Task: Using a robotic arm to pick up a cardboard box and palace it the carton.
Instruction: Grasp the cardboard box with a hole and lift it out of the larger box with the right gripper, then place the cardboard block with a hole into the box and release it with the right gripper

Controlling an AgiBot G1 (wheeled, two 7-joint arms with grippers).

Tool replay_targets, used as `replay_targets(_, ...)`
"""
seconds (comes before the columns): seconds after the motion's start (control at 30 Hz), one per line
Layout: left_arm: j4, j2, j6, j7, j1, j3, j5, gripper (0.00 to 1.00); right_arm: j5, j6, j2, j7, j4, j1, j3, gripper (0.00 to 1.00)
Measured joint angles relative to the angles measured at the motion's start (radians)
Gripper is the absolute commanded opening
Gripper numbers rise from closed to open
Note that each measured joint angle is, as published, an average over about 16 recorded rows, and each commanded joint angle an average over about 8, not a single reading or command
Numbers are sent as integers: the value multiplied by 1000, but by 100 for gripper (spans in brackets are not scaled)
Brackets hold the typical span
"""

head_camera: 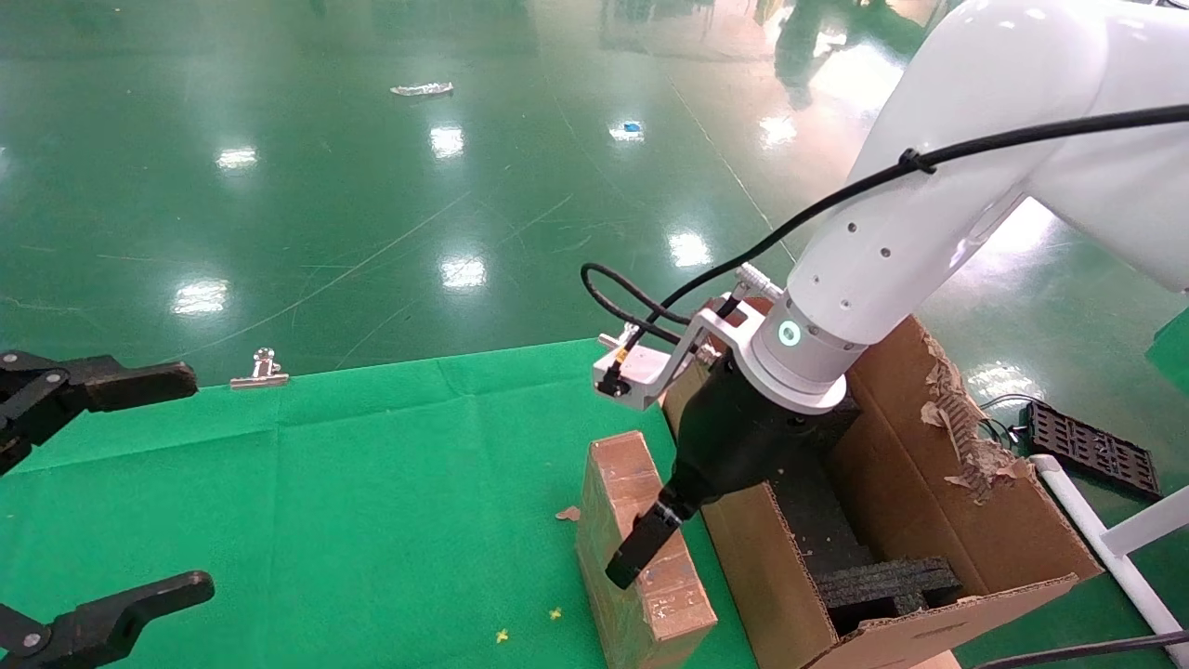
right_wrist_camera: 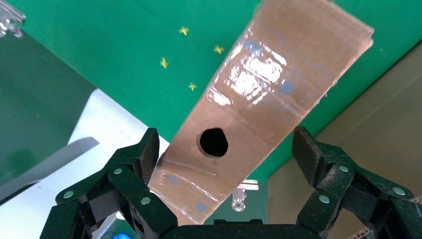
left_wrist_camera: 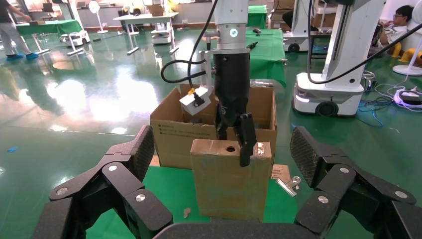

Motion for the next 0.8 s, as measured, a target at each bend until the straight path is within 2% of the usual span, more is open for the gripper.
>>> replay_targets(0.07, 0, 0, 0, 0, 0, 0, 0, 0, -6, 2, 2, 7, 10, -2, -3, 0)
replay_targets(0.8, 0, -1, -1, 1, 0, 2, -1, 0, -35, 29, 50, 46, 72, -12, -17, 0)
